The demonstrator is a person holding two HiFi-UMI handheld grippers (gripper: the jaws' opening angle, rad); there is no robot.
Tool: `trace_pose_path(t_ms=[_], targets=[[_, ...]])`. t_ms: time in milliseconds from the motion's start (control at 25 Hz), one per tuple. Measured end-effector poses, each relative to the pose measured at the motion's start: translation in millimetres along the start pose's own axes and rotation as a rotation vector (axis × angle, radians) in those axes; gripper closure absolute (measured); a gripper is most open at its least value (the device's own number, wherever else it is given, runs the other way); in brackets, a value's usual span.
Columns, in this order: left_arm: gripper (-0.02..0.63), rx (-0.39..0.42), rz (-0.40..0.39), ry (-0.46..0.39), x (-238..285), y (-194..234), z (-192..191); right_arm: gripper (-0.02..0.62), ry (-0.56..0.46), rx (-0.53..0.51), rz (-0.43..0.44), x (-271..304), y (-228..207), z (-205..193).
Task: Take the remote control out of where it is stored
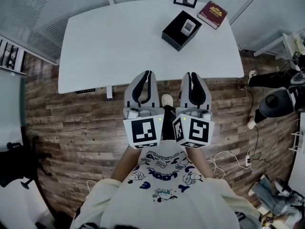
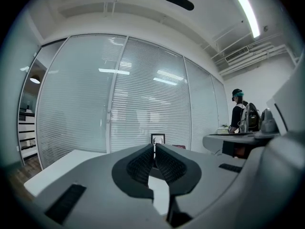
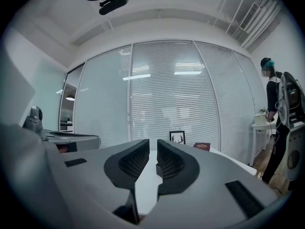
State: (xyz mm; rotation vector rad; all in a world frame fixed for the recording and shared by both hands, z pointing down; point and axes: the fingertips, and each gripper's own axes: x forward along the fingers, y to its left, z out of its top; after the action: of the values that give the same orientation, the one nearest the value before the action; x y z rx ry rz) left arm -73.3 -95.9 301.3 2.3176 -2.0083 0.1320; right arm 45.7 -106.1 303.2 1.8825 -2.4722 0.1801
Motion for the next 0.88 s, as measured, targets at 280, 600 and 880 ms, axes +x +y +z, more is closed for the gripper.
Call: trace_pose_path(t_ms=[280, 600, 880], targets=[[0.58, -0.008, 0.04, 0.008, 70, 1, 8, 0.528, 0.011, -0.005, 0.037, 70, -28, 9], [0.58, -0.012, 0.064, 0.037, 156, -5, 13, 0.528, 0.043, -0.012, 0.08, 152, -61, 12], [0.58, -0.016, 0.083, 0.081, 213, -8, 5, 0.528, 0.105, -0.008, 0.084, 211, -96, -2]])
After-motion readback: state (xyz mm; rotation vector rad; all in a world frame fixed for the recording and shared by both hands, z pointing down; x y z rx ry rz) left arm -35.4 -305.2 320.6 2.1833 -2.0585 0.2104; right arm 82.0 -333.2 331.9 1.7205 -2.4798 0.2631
